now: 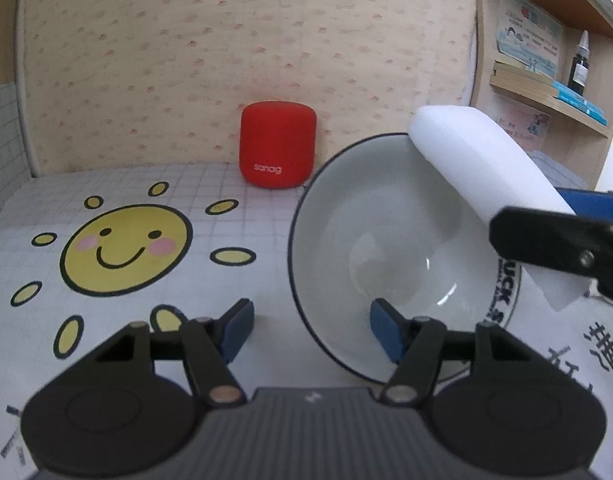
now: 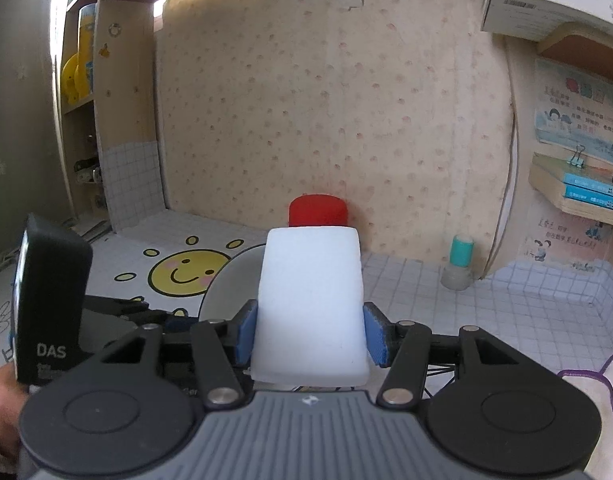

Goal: Clean bowl
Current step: 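Scrub the sponge along the inner wall near the rim, right gripper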

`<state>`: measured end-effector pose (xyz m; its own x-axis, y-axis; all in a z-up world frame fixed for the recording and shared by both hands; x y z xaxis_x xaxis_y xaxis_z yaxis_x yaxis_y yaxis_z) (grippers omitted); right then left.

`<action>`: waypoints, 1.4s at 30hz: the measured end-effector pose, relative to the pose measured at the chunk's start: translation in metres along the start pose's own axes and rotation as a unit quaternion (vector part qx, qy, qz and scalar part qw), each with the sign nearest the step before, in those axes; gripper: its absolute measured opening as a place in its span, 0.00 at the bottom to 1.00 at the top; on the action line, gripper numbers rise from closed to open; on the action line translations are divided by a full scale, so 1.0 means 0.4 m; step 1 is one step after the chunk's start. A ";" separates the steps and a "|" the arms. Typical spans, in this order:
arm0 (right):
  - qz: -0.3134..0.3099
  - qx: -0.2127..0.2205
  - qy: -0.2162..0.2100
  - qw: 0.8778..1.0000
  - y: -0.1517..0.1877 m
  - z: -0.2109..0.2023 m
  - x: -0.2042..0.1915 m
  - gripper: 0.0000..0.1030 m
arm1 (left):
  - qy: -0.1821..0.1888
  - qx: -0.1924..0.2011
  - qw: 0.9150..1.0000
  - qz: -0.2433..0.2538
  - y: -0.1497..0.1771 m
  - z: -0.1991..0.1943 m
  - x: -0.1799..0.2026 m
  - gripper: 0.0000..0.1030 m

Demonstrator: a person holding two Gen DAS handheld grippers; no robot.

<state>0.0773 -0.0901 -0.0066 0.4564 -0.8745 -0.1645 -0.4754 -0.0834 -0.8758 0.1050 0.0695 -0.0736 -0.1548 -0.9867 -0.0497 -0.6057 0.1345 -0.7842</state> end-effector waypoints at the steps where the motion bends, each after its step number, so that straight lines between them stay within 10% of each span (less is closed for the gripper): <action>1: -0.002 -0.001 0.000 1.000 0.001 0.002 -0.001 0.51 | -0.001 -0.001 1.000 -0.001 0.000 0.001 -0.002 0.60; 42: -0.010 -0.007 -0.001 1.000 0.025 0.000 0.000 0.52 | -0.019 -0.003 1.000 -0.019 0.005 -0.016 -0.016 0.68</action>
Point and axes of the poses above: each gripper's, at about its wrist camera, not at the fingertips, and z roughly the way its jaws point, x to its right, y to its underside, the point moved 3 cm from there along z, roughly the way its jaws point, and after that the axes turned 9 degrees about z, right-handed, at the moved point
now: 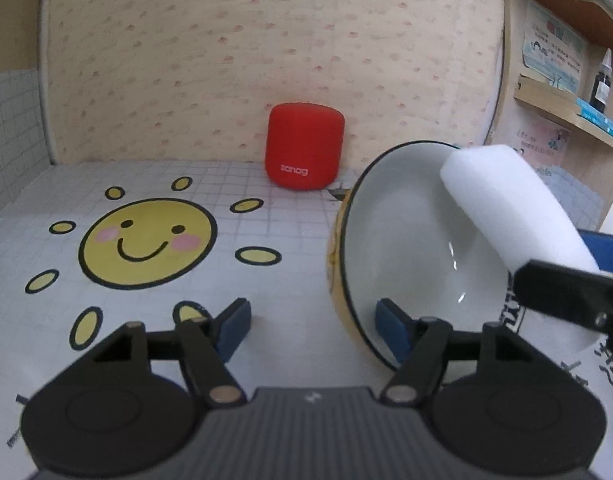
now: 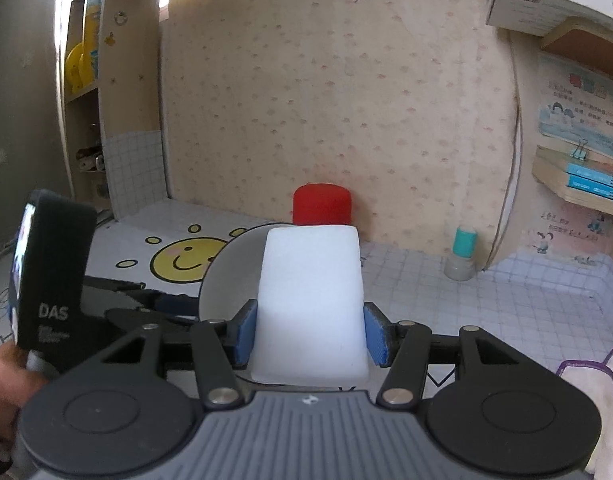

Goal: Clean bowl
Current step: 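Scrub the sponge along the inner wall near the rim, right gripper, then keep scrubbing the bowl interior with the sponge in the right gripper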

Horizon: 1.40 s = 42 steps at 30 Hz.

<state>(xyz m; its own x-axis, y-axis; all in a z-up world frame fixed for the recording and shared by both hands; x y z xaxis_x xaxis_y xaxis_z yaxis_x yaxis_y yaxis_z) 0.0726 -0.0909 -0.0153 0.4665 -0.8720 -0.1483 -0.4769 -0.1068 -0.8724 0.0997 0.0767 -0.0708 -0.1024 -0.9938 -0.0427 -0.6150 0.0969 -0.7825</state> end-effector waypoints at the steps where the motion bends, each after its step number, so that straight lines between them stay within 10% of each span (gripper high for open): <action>1: 0.000 0.000 0.000 1.000 0.002 0.001 0.000 0.51 | -0.005 -0.003 1.000 0.004 0.002 -0.003 0.002 0.68; 42: -0.022 -0.006 -0.008 1.000 -0.005 0.029 -0.023 0.52 | -0.009 0.000 1.000 -0.015 -0.005 0.001 -0.040 0.73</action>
Point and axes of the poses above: each gripper's, at about its wrist camera, not at the fingertips, and z roughly the way its jaws point, x to its right, y to its underside, the point moved 3 cm from there along z, roughly the way its jaws point, and after that the axes turned 9 degrees about z, right-handed, at the moved point
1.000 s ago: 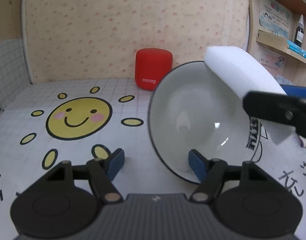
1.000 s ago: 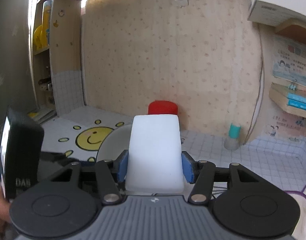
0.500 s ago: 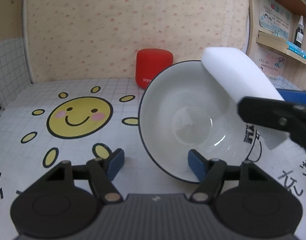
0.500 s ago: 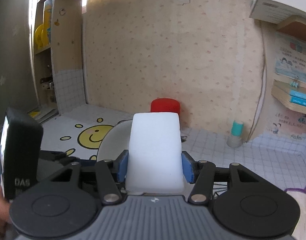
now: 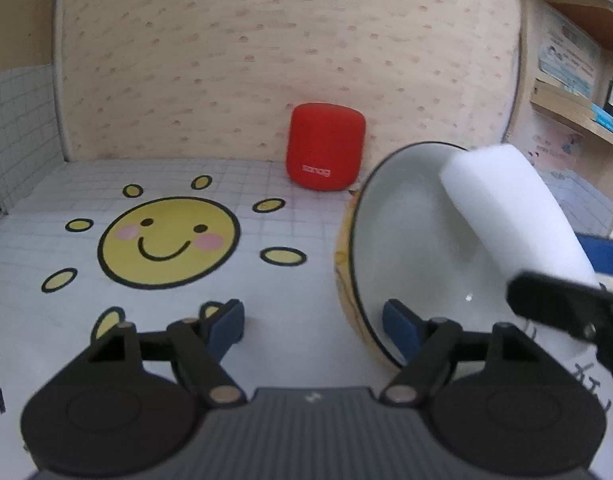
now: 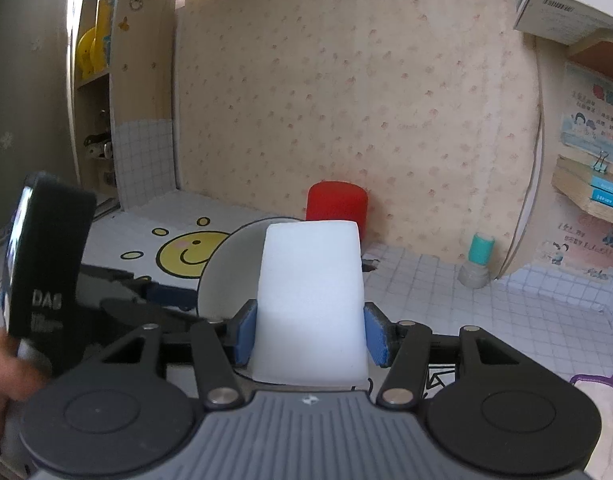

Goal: Clean bowl
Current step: 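Keep scrubbing the bowl interior with the sponge in the right gripper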

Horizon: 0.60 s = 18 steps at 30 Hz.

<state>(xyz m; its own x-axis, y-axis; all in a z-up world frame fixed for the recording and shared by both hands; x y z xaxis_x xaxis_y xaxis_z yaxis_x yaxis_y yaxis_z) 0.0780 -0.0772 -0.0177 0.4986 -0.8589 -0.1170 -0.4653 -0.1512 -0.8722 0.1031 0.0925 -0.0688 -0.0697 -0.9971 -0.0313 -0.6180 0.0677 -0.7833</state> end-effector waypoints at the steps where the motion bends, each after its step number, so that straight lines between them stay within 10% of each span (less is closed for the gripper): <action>1: -0.001 -0.001 0.001 1.000 0.002 0.001 0.000 0.52 | -0.002 0.000 1.000 0.000 0.001 -0.001 0.001 0.73; 18: -0.002 -0.001 -0.004 1.000 0.018 -0.011 -0.012 0.52 | -0.010 -0.002 1.000 0.004 0.017 -0.022 0.026 0.71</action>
Point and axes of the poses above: each gripper's, at about its wrist camera, not at the fingertips, and z roughly the way its jaws point, x to its right, y to its underside, the point moved 3 cm from there along z, roughly the way its jaws point, and after that the axes turned 9 degrees about z, right-handed, at the moved point
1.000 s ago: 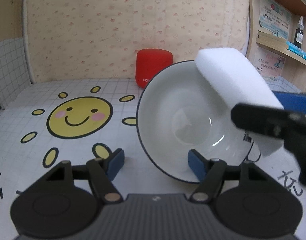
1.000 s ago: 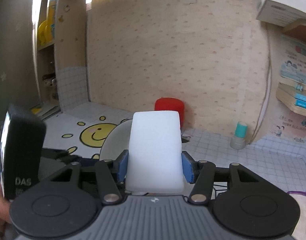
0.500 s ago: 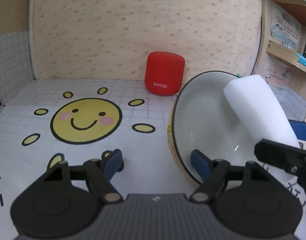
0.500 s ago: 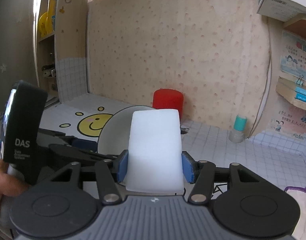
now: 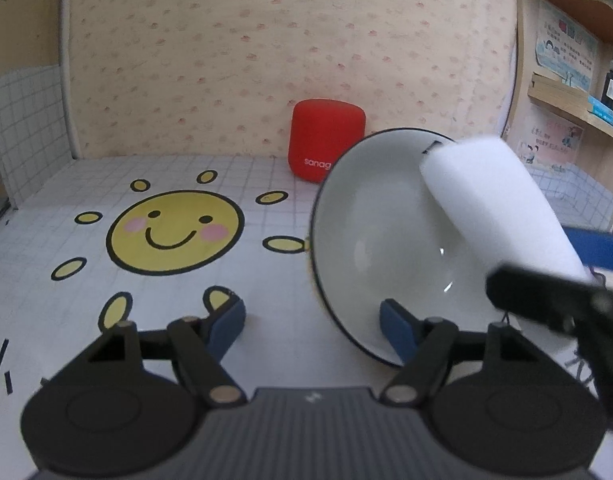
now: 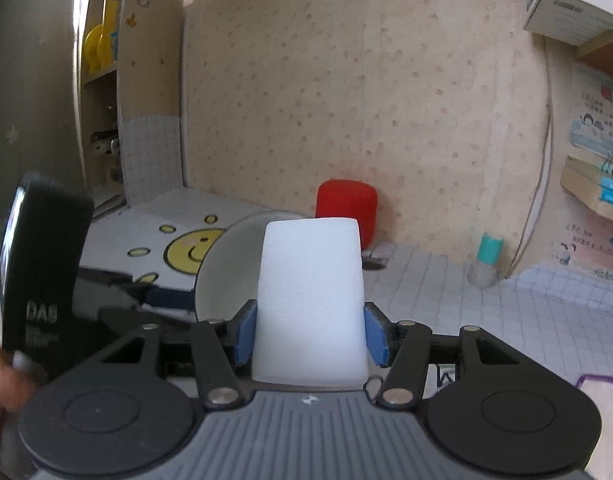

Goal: Clean bowl
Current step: 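Keep scrubbing the bowl interior with the sponge in the right gripper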

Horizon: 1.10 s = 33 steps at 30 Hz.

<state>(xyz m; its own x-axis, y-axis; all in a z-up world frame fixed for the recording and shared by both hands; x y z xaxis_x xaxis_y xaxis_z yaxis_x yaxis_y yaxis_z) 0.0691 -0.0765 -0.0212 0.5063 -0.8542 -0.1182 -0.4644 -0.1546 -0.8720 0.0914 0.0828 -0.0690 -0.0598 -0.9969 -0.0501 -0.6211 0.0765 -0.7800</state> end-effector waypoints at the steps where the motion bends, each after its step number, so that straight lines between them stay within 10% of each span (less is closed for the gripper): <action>1: 0.002 0.001 0.001 1.000 0.000 -0.004 0.003 0.52 | -0.001 0.000 1.000 0.001 0.001 -0.001 0.003 0.71; 33: -0.008 -0.011 -0.016 1.000 -0.007 0.025 -0.015 0.52 | -0.008 -0.001 1.000 -0.018 -0.001 -0.004 -0.056 0.71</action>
<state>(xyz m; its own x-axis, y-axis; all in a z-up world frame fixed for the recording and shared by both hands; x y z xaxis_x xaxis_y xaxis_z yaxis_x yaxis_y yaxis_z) 0.0746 -0.0658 -0.0227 0.5374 -0.8348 -0.1197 -0.4716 -0.1798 -0.8633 0.0916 0.1050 -0.0666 -0.0244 -0.9992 -0.0319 -0.6243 0.0402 -0.7801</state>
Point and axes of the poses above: each gripper's, at about its wrist camera, not at the fingertips, and z roughly the way its jaws point, x to its right, y to its underside, the point moved 3 cm from there along z, roughly the way its jaws point, and after that the axes turned 9 degrees about z, right-handed, at the moved point
